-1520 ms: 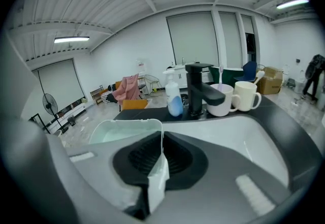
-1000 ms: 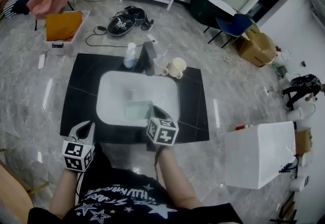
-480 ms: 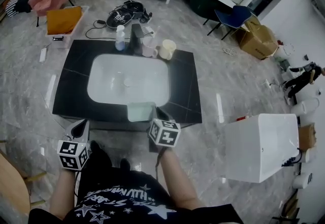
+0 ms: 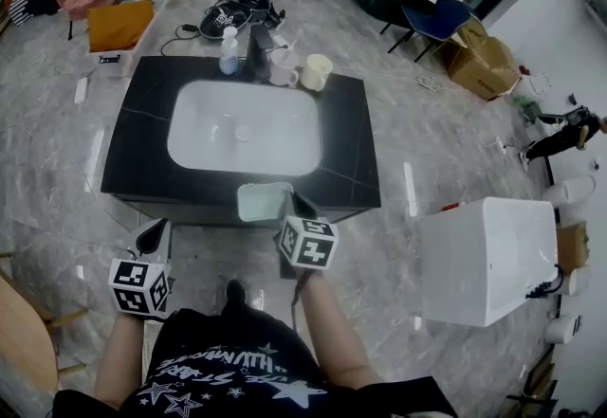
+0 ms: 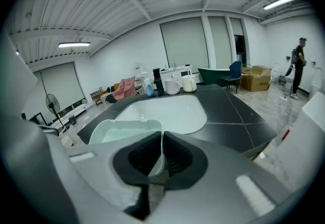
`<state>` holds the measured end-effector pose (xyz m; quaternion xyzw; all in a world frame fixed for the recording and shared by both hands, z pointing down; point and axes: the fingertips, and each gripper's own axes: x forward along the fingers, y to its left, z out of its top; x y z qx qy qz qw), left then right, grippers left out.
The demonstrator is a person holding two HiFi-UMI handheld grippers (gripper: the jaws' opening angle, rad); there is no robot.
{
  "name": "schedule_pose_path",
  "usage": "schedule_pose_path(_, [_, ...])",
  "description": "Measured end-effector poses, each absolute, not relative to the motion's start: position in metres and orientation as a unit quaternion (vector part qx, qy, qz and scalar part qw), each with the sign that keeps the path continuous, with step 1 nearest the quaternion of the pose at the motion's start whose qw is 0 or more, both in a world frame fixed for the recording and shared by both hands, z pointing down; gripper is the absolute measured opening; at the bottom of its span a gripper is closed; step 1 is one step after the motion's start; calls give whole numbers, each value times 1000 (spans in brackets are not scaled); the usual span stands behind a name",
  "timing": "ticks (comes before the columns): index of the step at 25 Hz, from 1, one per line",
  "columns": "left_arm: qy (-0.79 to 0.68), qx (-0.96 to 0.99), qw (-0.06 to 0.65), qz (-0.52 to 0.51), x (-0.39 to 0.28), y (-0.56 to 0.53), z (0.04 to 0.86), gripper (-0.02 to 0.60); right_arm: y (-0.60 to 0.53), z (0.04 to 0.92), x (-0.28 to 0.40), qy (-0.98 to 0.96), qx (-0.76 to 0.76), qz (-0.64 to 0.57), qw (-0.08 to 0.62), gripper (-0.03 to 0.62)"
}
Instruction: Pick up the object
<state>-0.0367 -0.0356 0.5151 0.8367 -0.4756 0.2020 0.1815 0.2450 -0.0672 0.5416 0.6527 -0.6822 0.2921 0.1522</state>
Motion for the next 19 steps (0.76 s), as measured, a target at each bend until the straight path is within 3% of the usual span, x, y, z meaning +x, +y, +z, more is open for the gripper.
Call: schedule_pose_path(19, [-459,844,199,194,-120,91,515,9,80,529,166,-662,670,294,163,14])
